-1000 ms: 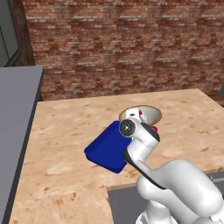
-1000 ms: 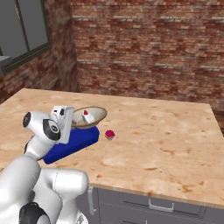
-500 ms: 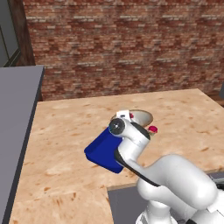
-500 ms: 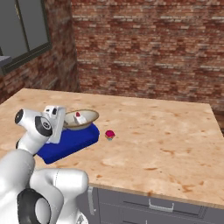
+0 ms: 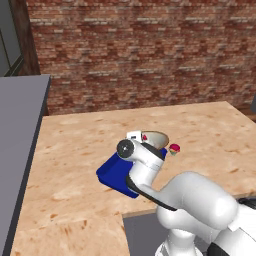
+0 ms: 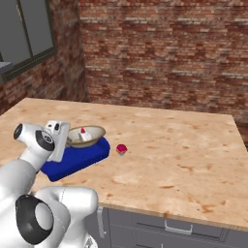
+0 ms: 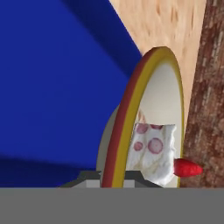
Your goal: Place the bowl with cake and the cupcake onto the tray.
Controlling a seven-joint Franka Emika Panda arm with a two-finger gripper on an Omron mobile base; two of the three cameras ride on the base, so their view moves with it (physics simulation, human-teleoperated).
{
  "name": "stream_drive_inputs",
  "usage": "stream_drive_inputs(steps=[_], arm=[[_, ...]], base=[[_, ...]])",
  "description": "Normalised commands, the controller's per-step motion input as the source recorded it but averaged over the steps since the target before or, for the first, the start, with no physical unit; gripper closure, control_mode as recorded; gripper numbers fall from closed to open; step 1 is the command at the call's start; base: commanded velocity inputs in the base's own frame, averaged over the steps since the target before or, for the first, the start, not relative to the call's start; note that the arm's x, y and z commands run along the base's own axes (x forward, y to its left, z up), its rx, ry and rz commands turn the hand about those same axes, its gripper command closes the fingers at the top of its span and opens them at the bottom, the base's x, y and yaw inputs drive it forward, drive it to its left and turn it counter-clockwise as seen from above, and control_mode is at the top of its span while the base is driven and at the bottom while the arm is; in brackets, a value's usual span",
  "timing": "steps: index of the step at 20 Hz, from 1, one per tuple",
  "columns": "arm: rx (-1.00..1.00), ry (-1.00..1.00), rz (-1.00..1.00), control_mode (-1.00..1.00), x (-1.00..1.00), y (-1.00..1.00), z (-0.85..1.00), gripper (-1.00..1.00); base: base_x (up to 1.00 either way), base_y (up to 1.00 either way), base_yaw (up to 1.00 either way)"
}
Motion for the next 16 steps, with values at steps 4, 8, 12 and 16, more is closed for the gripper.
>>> stream_drive_inputs(steps=[4,8,12,16], arm=[[0.08,0.0,0.0,-1.0,0.12,0.1,-0.31,1.0],[0.1,0.0,0.0,-1.0,0.21,0.15,-0.2,1.0],[0.08,0.0,0.0,-1.0,0.21,0.01,-0.16,1.0],[0.06,-0.01,0.0,-1.0,0.21,0.0,-0.14,1.0]], base=[[0.0,0.0,0.0],[0.0,0.0,0.0],[0.0,0.0,0.0],[0.0,0.0,0.0]])
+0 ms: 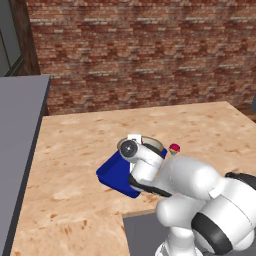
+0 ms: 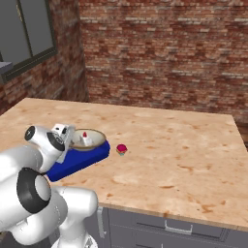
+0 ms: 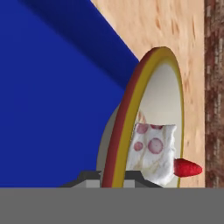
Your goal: Place the bowl with cake and the cupcake onto the tray.
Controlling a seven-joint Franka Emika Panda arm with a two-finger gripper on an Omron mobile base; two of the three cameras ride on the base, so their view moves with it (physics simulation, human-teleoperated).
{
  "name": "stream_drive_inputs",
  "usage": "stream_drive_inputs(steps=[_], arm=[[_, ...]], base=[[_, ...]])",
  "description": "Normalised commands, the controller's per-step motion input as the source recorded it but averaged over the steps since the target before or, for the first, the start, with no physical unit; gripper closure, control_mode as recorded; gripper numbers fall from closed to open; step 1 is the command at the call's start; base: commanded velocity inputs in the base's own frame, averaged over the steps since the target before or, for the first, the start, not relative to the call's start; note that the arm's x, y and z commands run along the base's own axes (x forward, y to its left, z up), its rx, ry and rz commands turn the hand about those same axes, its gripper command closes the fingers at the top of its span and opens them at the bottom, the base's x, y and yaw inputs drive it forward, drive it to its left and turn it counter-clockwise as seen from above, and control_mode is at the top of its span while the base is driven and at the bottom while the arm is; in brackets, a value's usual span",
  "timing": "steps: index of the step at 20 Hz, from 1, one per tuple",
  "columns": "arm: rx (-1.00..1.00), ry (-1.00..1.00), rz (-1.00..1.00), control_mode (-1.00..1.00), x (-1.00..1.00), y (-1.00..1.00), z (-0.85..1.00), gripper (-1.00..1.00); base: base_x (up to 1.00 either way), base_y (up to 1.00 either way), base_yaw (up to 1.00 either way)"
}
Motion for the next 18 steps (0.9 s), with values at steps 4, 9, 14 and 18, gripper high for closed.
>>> stream_drive_inputs(steps=[4,9,14,18], arm=[[0.03,-0.01,0.0,-1.0,0.12,0.0,-0.21,1.0],[0.0,0.0,0.0,-1.0,0.02,0.0,-0.19,1.0],[0.0,0.0,0.0,-1.0,0.0,0.0,-0.07,1.0],[0.0,0.0,0.0,-1.0,0.0,0.0,0.0,1.0]], base=[[0.0,0.0,0.0],[0.0,0.0,0.0],[0.0,0.0,0.0],[0.0,0.0,0.0]])
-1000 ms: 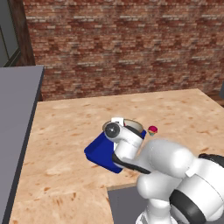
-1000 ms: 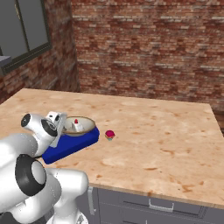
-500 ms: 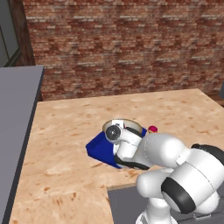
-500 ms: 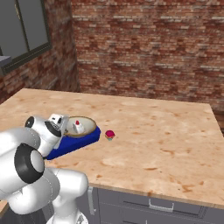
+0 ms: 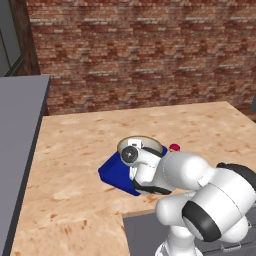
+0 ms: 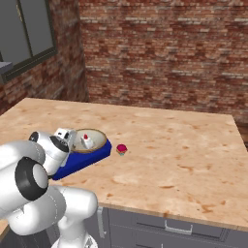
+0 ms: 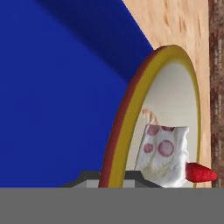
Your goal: Place the bowl with cake and the cupcake onto the tray.
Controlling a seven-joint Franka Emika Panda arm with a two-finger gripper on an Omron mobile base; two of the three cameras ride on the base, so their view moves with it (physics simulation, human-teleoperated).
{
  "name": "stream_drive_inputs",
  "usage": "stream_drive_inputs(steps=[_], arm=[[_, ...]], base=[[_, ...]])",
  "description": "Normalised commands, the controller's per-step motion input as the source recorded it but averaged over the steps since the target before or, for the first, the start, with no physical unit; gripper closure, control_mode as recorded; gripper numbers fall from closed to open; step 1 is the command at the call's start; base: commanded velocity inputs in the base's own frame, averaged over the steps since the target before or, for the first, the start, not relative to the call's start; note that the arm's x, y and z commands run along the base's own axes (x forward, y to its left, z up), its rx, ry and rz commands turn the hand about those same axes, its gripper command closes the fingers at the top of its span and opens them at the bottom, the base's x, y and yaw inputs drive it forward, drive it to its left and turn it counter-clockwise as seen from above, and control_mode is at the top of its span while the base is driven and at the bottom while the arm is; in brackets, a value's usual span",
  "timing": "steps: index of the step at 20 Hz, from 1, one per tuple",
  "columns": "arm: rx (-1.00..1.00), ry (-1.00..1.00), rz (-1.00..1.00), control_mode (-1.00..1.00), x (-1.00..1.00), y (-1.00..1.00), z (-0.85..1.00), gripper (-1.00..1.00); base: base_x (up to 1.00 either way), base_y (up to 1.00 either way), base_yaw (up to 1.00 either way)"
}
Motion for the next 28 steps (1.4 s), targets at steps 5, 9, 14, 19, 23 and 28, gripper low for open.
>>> stream_drive_inputs(steps=[5,9,14,19,23,28], arm=[[0.0,0.0,0.0,-1.0,0.0,0.0,0.0,1.0],[0.0,0.0,0.0,-1.0,0.0,0.0,0.0,-1.0],[0.0,0.0,0.0,-1.0,0.0,0.0,0.0,-1.0],[0.0,0.0,0.0,-1.0,0.0,0.0,0.0,-1.0],[0.0,0.0,0.0,-1.0,0.0,0.0,0.08,-1.0],[0.0,0.01,0.0,-1.0,0.0,0.0,0.25,-1.0]], base=[[0.0,0.0,0.0],[0.0,0.0,0.0],[0.0,0.0,0.0],[0.0,0.0,0.0],[0.0,0.0,0.0],[0.0,0.0,0.0]])
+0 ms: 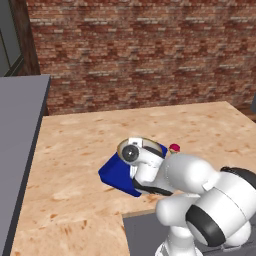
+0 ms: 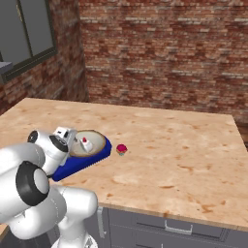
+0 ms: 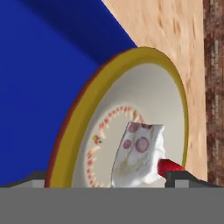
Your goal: Place the bowl with cake and the cupcake onto the tray.
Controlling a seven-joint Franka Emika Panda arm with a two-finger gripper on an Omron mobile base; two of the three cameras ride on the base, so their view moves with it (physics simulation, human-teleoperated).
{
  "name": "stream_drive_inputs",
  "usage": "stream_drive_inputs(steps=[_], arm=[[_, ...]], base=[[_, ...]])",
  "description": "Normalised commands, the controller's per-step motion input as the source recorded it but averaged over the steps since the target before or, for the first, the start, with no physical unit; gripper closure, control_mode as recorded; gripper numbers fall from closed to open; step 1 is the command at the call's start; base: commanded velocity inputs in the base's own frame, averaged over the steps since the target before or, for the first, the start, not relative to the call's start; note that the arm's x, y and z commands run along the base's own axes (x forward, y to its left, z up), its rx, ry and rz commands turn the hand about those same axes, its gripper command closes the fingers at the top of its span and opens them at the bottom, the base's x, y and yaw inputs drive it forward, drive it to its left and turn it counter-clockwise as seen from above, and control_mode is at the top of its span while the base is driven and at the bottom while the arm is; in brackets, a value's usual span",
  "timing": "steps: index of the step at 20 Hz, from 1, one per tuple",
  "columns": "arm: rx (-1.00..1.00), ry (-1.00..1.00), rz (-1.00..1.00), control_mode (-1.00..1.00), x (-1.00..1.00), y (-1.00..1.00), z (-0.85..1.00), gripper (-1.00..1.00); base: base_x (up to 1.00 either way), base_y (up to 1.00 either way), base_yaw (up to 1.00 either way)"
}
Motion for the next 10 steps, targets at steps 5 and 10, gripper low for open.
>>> stream_drive_inputs(steps=[5,10], arm=[[0.0,0.09,-0.03,-1.0,0.0,0.0,0.42,-1.0],[0.0,0.08,-0.04,-1.0,0.0,0.03,0.19,-1.0]], base=[[0.0,0.0,0.0],[0.0,0.0,0.0]])
